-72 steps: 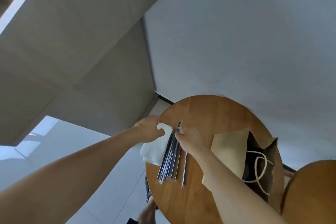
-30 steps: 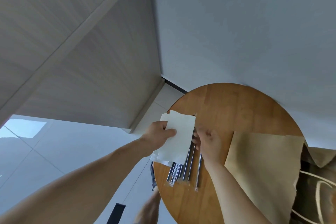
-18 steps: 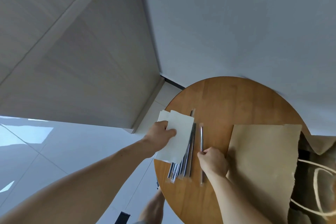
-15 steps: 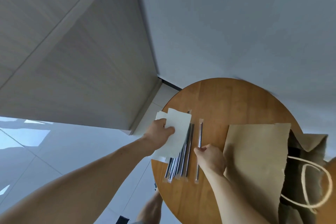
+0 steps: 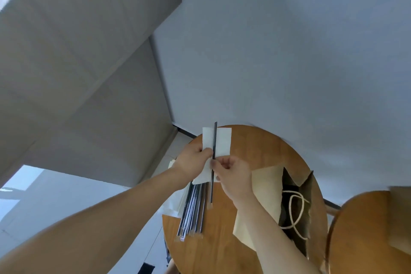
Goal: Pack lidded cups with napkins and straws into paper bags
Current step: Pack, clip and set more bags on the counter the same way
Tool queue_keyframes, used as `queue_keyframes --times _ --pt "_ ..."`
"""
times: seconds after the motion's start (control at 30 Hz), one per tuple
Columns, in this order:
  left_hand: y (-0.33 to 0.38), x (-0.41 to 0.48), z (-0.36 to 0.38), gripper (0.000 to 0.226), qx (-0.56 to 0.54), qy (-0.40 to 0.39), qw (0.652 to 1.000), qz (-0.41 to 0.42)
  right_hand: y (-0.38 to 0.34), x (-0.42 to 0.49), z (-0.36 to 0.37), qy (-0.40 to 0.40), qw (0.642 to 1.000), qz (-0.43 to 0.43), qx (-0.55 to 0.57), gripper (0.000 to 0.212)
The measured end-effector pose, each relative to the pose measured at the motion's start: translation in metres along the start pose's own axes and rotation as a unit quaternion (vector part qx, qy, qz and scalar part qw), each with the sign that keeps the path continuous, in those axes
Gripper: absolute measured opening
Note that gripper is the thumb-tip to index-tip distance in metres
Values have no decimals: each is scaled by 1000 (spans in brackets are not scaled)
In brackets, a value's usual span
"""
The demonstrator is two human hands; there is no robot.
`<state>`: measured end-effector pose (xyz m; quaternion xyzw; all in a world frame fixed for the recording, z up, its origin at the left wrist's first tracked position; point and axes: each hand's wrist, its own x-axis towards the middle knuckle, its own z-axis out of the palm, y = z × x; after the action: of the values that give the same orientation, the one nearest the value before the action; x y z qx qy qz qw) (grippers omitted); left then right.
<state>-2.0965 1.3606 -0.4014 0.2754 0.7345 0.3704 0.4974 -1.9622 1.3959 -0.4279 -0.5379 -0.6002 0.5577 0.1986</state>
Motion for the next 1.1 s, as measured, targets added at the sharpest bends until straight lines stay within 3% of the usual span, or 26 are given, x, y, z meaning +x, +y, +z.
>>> queue_keyframes --times 0.17,0.27,0.37,0.43,0.53,0.6,0.8,1.1 --pt "29 -23 6 8 -64 -25 996 48 -28 -17 -26 9 999 -33 -31 9" --pt "54 -33 9 6 -62 -18 995 72 -44 -29 -47 41 996 -50 -68 5" --pt "89 -43 11 6 -63 -33 993 97 -61 -35 -81 113 990 -70 -56 28" --pt "111 -51 15 11 -80 -72 988 113 -73 -36 -107 98 992 -74 -8 37" --pt "135 -64 27 18 -74 -124 981 133 -86 -40 -137 24 995 -79 47 28" --pt "145 -71 40 12 -70 -142 977 146 -90 -45 -150 8 994 -91 62 19" --pt "162 -85 77 8 -64 -170 970 162 -86 -62 -180 36 989 -86 113 16" --pt "168 -88 114 19 -49 -145 975 163 -79 -70 -206 111 988 -95 40 15"
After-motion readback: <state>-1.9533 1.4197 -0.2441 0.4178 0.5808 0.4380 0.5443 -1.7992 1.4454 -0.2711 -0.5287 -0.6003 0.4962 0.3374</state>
